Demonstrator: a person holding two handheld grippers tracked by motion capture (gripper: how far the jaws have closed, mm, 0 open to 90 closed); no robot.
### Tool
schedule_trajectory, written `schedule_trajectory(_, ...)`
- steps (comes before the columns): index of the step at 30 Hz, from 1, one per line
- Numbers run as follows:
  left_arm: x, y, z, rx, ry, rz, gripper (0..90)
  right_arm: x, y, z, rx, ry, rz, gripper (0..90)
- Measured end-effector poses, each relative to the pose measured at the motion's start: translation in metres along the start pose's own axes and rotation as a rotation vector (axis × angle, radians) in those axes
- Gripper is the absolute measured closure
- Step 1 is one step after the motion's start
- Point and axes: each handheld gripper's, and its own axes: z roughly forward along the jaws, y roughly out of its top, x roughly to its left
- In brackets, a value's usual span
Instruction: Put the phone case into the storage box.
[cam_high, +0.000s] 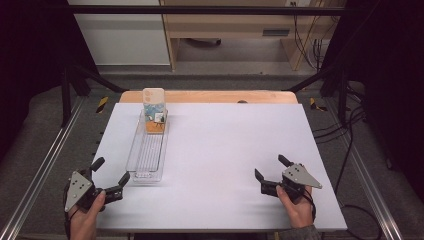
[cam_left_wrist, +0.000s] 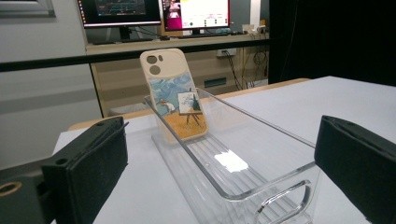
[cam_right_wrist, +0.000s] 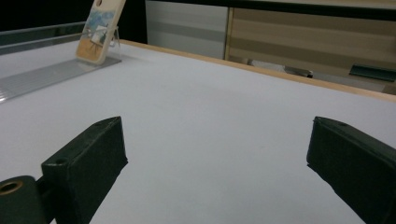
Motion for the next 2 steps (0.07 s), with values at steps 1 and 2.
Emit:
schedule_trajectory(1,-0.0005,-0.0005,0.0006,0.004,-0.001,0.005,2.4,-0.0005,-0.0009,0.0006,0.008,-0.001,-0.002,4.5)
schedule_trajectory(2,-0.0011,-0.0005,0.0012,0.007,0.000,0.013,2.4,-0.0012,-0.0013,0.0013,0.013,-0.001,-0.014,4.6)
